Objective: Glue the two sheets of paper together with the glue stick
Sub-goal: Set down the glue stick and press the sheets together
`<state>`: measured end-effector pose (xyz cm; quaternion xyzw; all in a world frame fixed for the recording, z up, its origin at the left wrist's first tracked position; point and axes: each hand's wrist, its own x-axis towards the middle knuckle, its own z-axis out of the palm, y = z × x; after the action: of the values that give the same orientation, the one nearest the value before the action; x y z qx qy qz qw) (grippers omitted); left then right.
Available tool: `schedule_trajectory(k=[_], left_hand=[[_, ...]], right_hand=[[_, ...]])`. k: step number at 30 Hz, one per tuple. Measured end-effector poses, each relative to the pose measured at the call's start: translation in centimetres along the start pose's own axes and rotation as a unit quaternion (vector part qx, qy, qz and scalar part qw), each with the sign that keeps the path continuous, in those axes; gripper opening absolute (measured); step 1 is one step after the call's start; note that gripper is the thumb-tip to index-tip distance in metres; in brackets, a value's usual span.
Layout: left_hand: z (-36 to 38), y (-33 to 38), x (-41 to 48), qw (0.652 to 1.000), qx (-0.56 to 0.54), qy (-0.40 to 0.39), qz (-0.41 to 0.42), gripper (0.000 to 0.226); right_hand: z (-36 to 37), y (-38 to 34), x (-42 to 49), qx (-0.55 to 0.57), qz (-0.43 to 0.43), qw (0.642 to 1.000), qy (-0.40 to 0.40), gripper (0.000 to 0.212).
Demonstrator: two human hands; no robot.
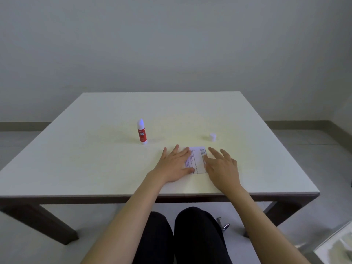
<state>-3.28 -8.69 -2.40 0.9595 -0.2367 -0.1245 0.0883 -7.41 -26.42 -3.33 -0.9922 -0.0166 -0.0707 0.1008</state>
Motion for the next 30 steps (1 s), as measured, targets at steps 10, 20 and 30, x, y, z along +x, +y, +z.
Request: schedule_trajectory(k=[10,20,30], left_hand=[[-1.0,-4.8,-2.0,0.999,-0.028,-0.008,-0.027,0.078],[-0.7,-6.2,-1.4,0.997,-0.079,-0.019,-0.006,0.094],[-0.7,-5.9,-1.4,0.994,-0.11,-0.016,-0.02,0.104]], right_hand=[[1.8,-4.1,-0.2,-0.074,-0.081,0.994,-0.027,0.05],[1.5,-4.3,-0.3,-0.013,-0.182,0.973,-0.143,0.058],[2.7,-5.2,1.7,-0.021,-0.239,0.96,-0.147,0.073]])
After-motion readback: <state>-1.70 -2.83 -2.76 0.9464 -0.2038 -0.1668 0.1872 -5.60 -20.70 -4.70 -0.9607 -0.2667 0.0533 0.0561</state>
